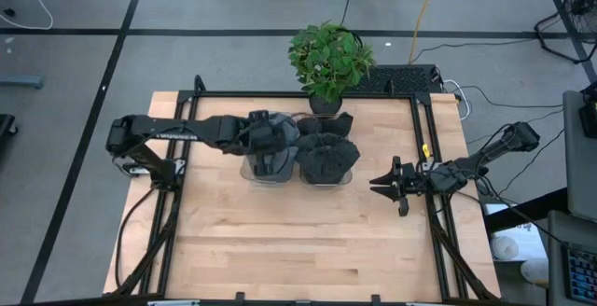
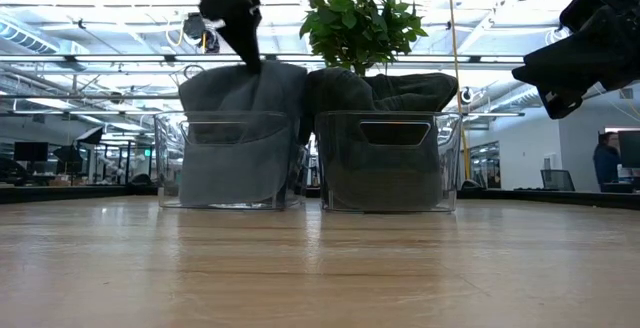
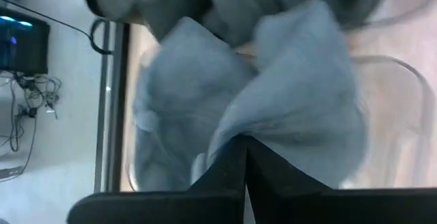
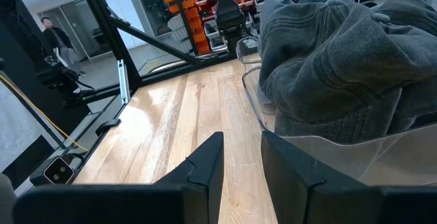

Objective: Pick & Place hat
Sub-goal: Put the blue cap into the left transparent bin, then return to Home Position

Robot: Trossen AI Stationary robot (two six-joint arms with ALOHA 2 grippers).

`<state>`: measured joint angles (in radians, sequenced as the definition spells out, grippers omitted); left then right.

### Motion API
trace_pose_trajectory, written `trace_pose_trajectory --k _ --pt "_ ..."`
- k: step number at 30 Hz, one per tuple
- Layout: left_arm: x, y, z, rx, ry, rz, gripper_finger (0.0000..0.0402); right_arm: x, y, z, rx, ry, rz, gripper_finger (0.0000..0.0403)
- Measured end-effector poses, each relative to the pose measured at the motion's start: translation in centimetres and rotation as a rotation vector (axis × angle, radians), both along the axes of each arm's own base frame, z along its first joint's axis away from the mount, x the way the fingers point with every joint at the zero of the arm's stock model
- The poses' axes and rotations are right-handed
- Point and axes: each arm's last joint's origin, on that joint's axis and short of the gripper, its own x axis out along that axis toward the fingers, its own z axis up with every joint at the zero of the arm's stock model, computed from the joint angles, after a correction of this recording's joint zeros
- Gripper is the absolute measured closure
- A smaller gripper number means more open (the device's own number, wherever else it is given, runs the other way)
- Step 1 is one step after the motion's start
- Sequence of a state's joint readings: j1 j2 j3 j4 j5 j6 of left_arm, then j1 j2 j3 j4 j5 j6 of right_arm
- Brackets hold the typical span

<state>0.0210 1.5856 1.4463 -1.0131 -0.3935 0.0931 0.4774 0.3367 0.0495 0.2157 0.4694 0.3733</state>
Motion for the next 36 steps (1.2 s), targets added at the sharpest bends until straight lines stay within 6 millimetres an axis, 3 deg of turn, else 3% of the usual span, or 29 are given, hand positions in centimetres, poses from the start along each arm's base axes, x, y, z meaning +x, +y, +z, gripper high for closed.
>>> trace_pose_trajectory --k 5,11,20,27,32,36 --pt "0.4 1.8 -1.7 0.008 -0.024 0.003 0.0397 0.0 0.0 0.0 0.000 0.000 0.000 0.0314" --pt "0.3 2.4 -4.3 0.013 -0.021 -0.001 0.0399 0.0 0.0 0.0 0.000 0.000 0.000 0.0314" --pt "0.2 3.1 -5.4 0.038 -0.036 0.027 0.0392 0.0 0.0 0.0 0.000 0.000 0.000 0.0314" --pt "-1.5 0.1 -1.7 -0.034 -0.073 0.018 0.0367 0.0 0.0 0.0 0.000 0.000 0.000 0.0314" --pt "-2.8 -2.9 -0.2 -0.065 -0.100 -0.037 0.0394 0.0 0.0 0.0 -0.001 0.002 0.000 0.0314" --pt "-4.4 -4.7 -0.1 -0.077 -0.017 -0.061 0.0395 0.0 0.0 0.0 -0.001 0.002 0.000 0.0314"
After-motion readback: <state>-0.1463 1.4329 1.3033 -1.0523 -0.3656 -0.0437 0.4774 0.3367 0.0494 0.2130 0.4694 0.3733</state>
